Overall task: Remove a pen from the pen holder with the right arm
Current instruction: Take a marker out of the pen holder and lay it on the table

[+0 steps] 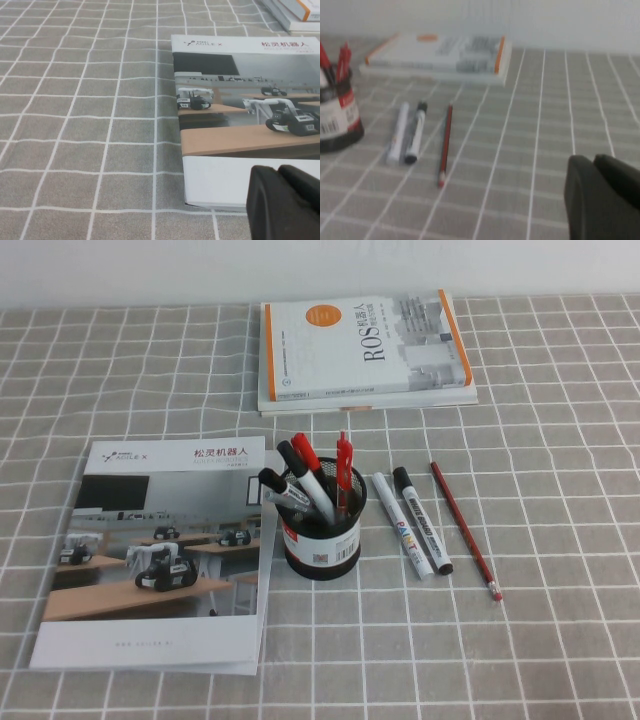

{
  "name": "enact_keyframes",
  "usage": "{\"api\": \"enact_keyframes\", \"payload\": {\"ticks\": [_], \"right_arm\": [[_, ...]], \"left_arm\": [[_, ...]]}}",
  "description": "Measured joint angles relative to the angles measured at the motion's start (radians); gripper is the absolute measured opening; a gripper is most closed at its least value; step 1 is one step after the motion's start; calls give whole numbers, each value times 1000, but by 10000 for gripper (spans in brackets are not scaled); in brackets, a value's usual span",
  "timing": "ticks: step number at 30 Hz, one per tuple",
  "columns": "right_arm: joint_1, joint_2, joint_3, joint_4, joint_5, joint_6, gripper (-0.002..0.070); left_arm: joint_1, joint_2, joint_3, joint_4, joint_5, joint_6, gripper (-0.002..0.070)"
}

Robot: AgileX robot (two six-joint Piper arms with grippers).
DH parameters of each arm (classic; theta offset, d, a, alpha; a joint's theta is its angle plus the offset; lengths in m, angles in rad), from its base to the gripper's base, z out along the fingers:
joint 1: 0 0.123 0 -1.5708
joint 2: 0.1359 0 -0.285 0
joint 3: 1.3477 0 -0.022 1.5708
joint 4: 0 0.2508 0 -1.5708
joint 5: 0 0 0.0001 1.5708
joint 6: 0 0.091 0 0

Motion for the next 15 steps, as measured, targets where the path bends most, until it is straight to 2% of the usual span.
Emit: {"api": "enact_keyframes", "payload": {"ticks": [2,5,15], "right_arm": [[0,0,0,-160,115,165,-13],[0,0,22,-274,190,255,-12],[0,0,56,-305,140,295,-12]], "left_arm": [[0,0,0,0,0,0,-3],[0,0,0,0,0,0,-3],[0,0,0,0,0,0,-3]]}}
